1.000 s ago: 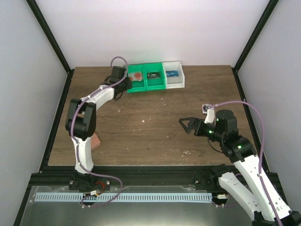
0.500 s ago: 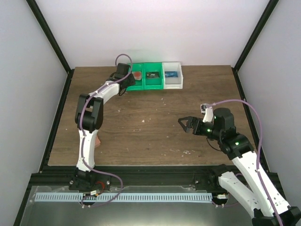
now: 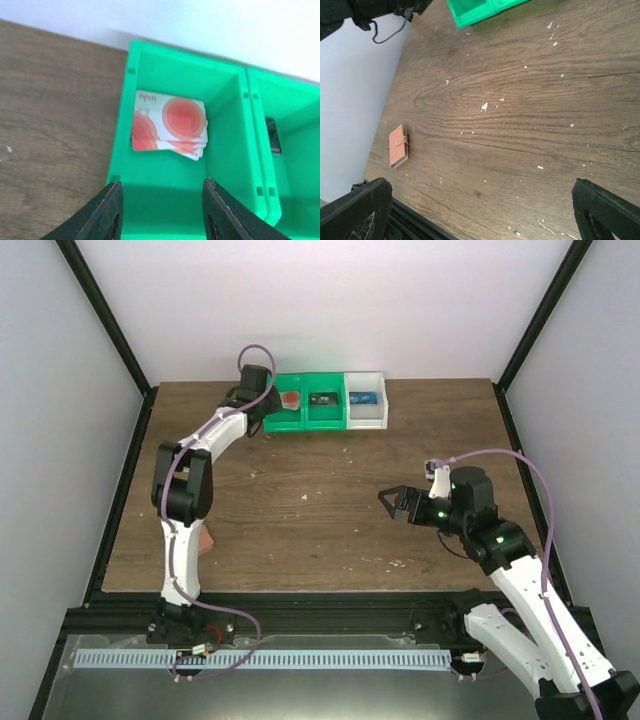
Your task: Take the credit cards out of the card holder
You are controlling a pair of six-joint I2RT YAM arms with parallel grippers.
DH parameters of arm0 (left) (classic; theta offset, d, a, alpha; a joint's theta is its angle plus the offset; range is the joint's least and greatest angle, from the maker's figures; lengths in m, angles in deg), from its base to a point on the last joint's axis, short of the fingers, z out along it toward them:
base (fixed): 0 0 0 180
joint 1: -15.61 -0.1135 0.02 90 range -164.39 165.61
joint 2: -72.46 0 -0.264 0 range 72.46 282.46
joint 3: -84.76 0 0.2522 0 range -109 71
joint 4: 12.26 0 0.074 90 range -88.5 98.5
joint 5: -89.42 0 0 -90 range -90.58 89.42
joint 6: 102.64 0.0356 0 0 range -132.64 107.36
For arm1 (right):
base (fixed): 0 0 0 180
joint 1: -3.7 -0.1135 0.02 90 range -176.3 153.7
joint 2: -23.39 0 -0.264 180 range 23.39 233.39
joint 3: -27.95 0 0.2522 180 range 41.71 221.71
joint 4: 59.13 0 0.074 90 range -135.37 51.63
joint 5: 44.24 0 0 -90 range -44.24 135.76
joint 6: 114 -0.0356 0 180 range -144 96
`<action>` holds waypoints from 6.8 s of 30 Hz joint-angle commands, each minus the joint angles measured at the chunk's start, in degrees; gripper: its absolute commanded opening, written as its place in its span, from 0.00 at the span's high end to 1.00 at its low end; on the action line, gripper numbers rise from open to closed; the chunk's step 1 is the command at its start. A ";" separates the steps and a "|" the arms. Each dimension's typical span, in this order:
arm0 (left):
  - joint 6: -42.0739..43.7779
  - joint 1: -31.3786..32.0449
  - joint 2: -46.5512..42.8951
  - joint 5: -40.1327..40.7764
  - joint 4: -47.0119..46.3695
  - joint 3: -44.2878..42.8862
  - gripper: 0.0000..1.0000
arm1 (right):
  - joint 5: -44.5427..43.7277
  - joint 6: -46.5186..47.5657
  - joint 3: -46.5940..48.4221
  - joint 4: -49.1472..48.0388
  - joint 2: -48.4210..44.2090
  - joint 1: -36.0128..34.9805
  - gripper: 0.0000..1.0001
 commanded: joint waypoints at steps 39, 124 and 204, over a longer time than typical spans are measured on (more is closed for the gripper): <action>2.04 -0.49 -1.16 -5.10 -2.09 7.89 0.93 | -2.17 -0.55 -1.58 3.23 -3.82 0.47 0.00; -29.11 -22.34 -52.37 8.52 5.81 69.97 0.09 | 2.11 -3.20 -7.99 2.51 -10.77 0.47 0.00; -31.63 12.04 -70.17 -22.21 -10.85 84.23 0.50 | -2.49 -8.28 -5.90 -15.29 14.23 -13.03 0.57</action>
